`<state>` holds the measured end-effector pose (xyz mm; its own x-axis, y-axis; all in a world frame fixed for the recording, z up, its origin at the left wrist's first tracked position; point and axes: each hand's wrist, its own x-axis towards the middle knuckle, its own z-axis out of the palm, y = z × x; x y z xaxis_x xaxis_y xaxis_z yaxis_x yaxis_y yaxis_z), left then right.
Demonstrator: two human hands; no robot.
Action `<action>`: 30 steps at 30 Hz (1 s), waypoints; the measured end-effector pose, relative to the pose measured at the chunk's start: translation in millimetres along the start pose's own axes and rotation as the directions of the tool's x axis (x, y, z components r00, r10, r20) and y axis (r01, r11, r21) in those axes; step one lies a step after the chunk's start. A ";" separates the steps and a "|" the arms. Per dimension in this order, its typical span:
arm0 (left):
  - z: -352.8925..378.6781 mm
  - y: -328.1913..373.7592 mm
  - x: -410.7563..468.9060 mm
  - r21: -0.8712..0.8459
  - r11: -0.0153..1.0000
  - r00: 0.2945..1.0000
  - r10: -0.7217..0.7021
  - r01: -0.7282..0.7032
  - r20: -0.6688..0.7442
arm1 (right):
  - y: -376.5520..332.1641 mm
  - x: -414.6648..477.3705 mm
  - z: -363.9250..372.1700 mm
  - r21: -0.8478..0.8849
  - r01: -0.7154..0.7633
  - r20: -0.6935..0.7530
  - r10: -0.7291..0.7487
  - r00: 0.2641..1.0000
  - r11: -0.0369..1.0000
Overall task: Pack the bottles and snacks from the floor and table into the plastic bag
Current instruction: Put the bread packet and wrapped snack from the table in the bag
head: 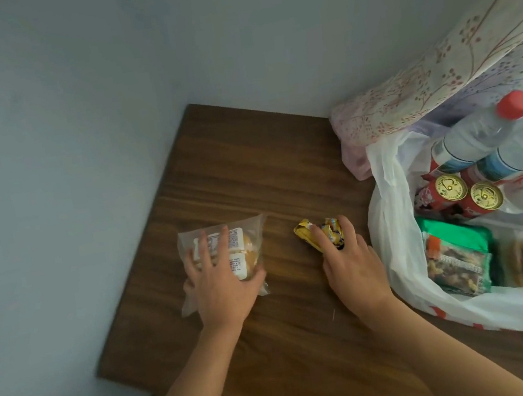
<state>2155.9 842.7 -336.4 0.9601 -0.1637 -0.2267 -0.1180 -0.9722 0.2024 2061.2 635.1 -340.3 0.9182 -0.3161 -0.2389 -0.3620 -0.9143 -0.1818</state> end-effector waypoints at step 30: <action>-125.6 65.2 -49.8 -0.164 0.961 0.925 0.156 -0.223 -0.347 | -29.0 -63.1 -131.7 0.298 -0.032 -0.270 0.117 0.956 0.954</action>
<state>2132.1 808.5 -192.2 0.9576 -0.2449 0.1520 -0.2862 -0.8701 0.4013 2035.0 648.2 -194.4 0.8787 -0.4773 0.0082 -0.4229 -0.7864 -0.4503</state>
